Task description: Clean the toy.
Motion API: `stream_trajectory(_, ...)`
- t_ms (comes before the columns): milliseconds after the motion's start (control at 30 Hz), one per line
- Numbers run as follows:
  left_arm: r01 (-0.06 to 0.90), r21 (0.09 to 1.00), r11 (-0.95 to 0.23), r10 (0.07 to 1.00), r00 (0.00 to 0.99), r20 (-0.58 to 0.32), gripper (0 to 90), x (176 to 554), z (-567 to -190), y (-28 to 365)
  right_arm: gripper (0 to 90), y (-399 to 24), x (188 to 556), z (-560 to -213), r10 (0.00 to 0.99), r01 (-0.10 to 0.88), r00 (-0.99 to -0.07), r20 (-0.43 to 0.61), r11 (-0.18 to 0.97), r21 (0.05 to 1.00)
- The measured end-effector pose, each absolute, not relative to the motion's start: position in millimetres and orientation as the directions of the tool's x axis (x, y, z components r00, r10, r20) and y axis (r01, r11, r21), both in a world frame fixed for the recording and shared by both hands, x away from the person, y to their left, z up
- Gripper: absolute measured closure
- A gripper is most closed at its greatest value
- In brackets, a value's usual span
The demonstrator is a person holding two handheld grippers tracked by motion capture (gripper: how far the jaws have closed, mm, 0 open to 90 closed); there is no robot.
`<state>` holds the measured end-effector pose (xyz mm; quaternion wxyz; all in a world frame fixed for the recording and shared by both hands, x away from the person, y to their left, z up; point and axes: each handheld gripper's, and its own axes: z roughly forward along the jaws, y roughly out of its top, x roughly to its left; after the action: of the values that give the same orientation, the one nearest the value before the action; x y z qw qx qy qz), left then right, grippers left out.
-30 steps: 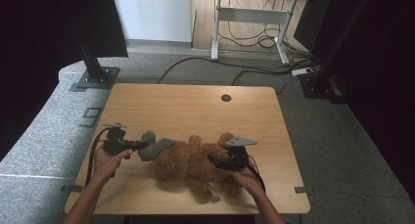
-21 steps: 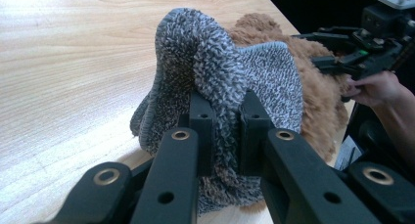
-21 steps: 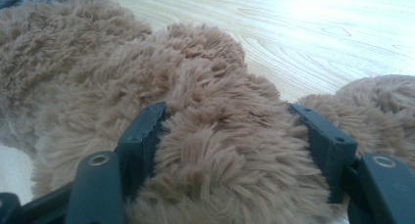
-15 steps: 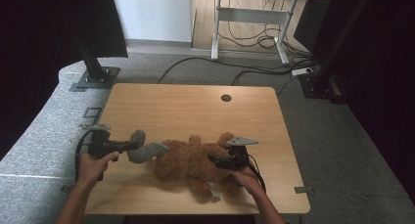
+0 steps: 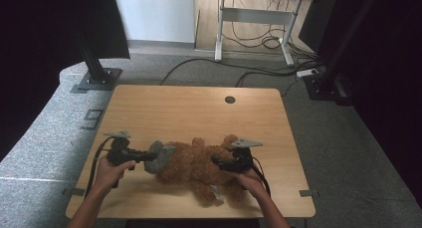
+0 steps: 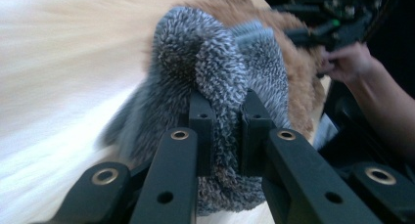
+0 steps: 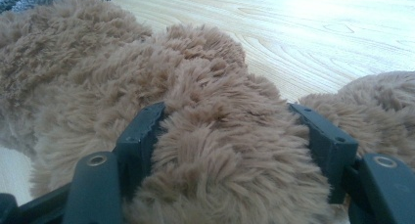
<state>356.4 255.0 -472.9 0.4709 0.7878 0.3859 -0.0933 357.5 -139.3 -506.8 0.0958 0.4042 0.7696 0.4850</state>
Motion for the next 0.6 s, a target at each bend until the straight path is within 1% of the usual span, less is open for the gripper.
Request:
stream_trajectory(67,0.699,0.67,-0.251,0.522,0.68,-0.514,79.2,358,-474,252,34.2,-139,357,-507,0.719,0.529,-0.652,0.241,0.203,0.824)
stream_trajectory(167,0.698,0.661,-0.275,0.549,0.679,-0.488,79.5,357,-474,250,34.2,-140,358,-508,0.719,0.533,-0.649,0.249,0.196,0.823)
stream_trajectory(267,0.694,0.65,-0.308,0.605,0.67,-0.429,80.1,356,-477,248,34.2,-138,357,-508,0.717,0.53,-0.653,0.246,0.201,0.824)
stream_trajectory(333,0.701,0.643,-0.308,0.63,0.657,-0.415,80.3,356,-481,249,34.3,-138,357,-508,0.717,0.529,-0.653,0.244,0.202,0.824)
stream_trajectory(400,0.704,0.625,-0.337,0.669,0.646,-0.368,80.5,357,-485,247,34.3,-138,357,-508,0.716,0.53,-0.653,0.245,0.202,0.824)
stream_trajectory(467,0.716,0.6,-0.357,0.69,0.635,-0.348,80.5,358,-493,247,34.2,-138,357,-507,0.715,0.529,-0.654,0.244,0.203,0.824)
stream_trajectory(533,0.729,0.579,-0.364,0.704,0.623,-0.342,80.5,360,-501,248,34.2,-139,357,-507,0.715,0.527,-0.656,0.241,0.205,0.825)
stream_trajectory(600,0.745,0.567,-0.35,0.701,0.61,-0.369,80.4,362,-507,251,34.0,-139,356,-506,0.714,0.527,-0.656,0.243,0.203,0.825)
